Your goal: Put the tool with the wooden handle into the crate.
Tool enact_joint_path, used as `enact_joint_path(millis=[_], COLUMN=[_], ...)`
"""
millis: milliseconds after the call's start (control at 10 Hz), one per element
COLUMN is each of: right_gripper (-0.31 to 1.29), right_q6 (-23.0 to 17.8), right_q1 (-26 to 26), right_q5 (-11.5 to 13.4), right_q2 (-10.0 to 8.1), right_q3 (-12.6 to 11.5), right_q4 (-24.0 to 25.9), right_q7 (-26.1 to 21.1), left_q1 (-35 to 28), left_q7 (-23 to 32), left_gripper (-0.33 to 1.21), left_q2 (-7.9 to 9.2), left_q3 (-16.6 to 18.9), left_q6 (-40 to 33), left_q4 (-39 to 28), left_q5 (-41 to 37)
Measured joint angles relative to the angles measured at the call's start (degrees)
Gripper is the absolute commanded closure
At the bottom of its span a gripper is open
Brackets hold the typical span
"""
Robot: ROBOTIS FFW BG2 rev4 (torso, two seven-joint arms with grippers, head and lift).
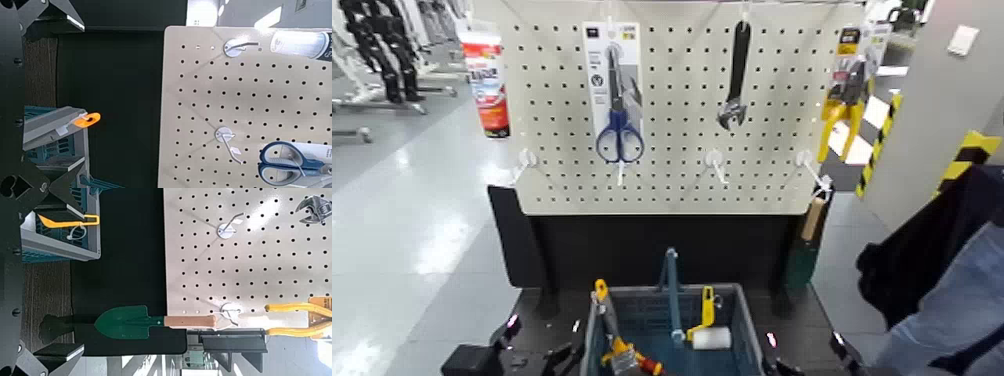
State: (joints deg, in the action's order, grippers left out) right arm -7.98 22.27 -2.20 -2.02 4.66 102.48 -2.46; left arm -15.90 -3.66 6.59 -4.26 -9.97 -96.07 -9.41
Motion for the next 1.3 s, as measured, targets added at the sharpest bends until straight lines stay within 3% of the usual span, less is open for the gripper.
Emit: enact_joint_path(millis=[500, 700, 1000, 1300], right_gripper=[0.14, 0.14, 0.14, 0.14], right_q6=[-0.3, -0.4, 2.7, 8.5], right_q1=[0.1, 0.4, -0.5, -4.7], right_q5=[0.0, -0.5, -1.2, -2.3], right_q2=[0.08, 0.08, 0.42, 0.44], right_q3=[-0.2, -1.6, -7.8, -15.7], right_q4=[0.2, 0.8, 2.4, 1.7], right_q7=[0.0, 2.4, 11.5, 24.9], left_q1=[0.0, 0.0, 0.1, 0.2], left_q7=[-0.4, -0.6, -1.1, -1.3], left_gripper=[0.13, 0.13, 0.13, 0.13], left_q2=[0.09, 0.09, 0.13, 0.22], left_q3=[0.1, 0.1, 0.1, 0.0], left_q6=[0.3, 0.6, 1.1, 1.2], left_q4=[0.0, 0.0, 0.0, 0.0], left_q5=[-0.5, -0.6, -0.8, -1.0])
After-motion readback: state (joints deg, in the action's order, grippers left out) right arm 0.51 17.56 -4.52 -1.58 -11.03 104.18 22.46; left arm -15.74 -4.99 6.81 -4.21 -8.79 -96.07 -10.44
